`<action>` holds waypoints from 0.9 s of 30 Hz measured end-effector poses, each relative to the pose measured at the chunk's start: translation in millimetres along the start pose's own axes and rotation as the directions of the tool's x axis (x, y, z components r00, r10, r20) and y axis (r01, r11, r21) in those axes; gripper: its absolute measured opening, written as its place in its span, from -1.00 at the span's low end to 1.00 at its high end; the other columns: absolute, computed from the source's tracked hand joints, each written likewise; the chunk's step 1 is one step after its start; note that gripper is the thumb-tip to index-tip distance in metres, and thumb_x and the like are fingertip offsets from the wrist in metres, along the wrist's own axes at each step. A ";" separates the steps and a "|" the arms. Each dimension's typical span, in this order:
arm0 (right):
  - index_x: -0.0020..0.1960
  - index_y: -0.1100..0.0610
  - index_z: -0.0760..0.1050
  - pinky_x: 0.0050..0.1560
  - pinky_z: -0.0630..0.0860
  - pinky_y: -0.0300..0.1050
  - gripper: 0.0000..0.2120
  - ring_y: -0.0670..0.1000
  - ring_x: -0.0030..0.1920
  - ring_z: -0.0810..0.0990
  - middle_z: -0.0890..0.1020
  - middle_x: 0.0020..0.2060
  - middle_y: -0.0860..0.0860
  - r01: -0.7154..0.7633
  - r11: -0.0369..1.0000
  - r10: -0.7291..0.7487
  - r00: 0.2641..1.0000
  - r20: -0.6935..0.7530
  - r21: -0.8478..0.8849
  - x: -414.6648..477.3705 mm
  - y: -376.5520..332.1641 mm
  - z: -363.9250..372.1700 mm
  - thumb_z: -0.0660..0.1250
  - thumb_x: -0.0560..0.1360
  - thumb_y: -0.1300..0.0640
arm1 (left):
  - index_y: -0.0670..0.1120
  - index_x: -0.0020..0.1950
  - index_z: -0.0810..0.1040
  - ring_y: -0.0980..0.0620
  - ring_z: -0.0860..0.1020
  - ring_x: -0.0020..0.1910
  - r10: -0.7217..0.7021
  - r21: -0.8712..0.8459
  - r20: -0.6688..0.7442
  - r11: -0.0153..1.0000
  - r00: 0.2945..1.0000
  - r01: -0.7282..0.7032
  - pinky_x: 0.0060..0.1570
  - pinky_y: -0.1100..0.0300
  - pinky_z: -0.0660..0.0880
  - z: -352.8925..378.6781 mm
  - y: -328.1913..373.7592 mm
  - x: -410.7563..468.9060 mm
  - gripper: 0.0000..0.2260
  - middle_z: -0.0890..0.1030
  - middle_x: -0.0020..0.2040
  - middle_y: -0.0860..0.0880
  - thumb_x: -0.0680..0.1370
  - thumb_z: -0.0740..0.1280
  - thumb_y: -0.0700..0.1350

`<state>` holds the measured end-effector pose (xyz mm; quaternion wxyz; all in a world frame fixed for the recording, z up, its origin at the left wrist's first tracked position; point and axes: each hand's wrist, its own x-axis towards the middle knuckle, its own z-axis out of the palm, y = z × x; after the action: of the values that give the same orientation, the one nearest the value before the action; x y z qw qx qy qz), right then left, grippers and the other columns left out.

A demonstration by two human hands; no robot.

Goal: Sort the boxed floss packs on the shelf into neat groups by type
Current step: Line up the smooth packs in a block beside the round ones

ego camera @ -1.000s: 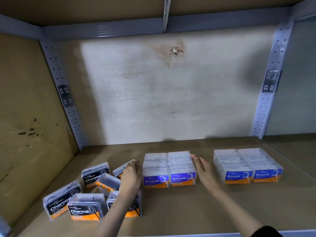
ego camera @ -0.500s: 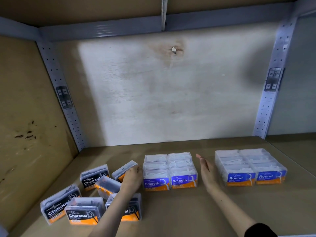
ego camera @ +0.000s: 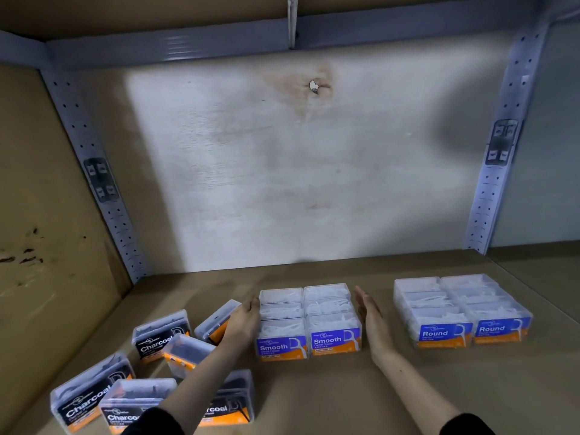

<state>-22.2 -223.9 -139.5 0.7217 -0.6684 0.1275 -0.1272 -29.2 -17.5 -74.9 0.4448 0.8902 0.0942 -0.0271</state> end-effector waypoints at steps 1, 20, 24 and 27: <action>0.35 0.13 0.39 0.05 0.49 -0.19 -0.64 0.04 0.21 0.53 0.50 0.30 0.09 -0.013 1.000 0.013 1.000 0.007 0.022 0.2 1.4 0.7 0.05 0.62 0.07 | -0.18 0.44 0.27 -0.15 0.39 0.38 -0.004 -0.050 0.000 0.999 1.000 0.004 0.33 0.08 0.35 1.5 -0.3 1.3 -0.61 0.39 0.42 -0.17 0.67 -0.03 -0.04; 0.13 0.06 0.46 -0.38 0.57 -0.37 -0.77 -0.22 -0.26 0.69 0.64 -0.07 -0.03 -0.040 0.978 0.020 0.995 0.099 0.206 9.7 20.2 10.0 0.04 0.63 0.12 | -0.11 0.41 0.34 -0.20 0.55 0.21 -0.159 -0.515 0.077 0.839 0.984 0.176 0.23 -0.05 0.48 15.4 -6.9 19.8 -0.59 0.53 0.28 -0.19 0.64 0.06 0.07; 0.11 0.09 0.49 -0.37 0.60 -0.31 -0.76 -0.15 -0.26 0.70 0.65 -0.08 0.02 -0.048 0.976 0.035 0.997 0.064 0.211 11.3 23.3 11.7 0.06 0.62 0.10 | -0.08 0.41 0.32 -0.18 0.57 0.16 -0.138 -0.500 0.048 0.854 0.989 0.143 0.19 -0.06 0.51 17.2 -6.3 20.7 -0.61 0.56 0.23 -0.16 0.64 0.05 0.06; 0.12 0.11 0.50 -0.37 0.61 -0.29 -0.74 -0.11 -0.21 0.68 0.65 -0.05 0.06 -0.051 0.975 0.041 0.998 0.048 0.215 10.8 23.6 12.9 0.06 0.62 0.09 | -0.06 0.40 0.30 -0.08 0.57 0.00 -0.098 -0.476 -0.001 0.875 0.995 0.086 0.09 0.02 0.50 18.3 -6.1 20.3 -0.65 0.52 0.09 -0.07 0.66 0.02 0.01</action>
<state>-7.3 -213.9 -162.2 0.7954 -0.5854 0.1128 -0.1092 -9.8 -25.6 -93.5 0.6466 0.7487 0.1458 -0.0130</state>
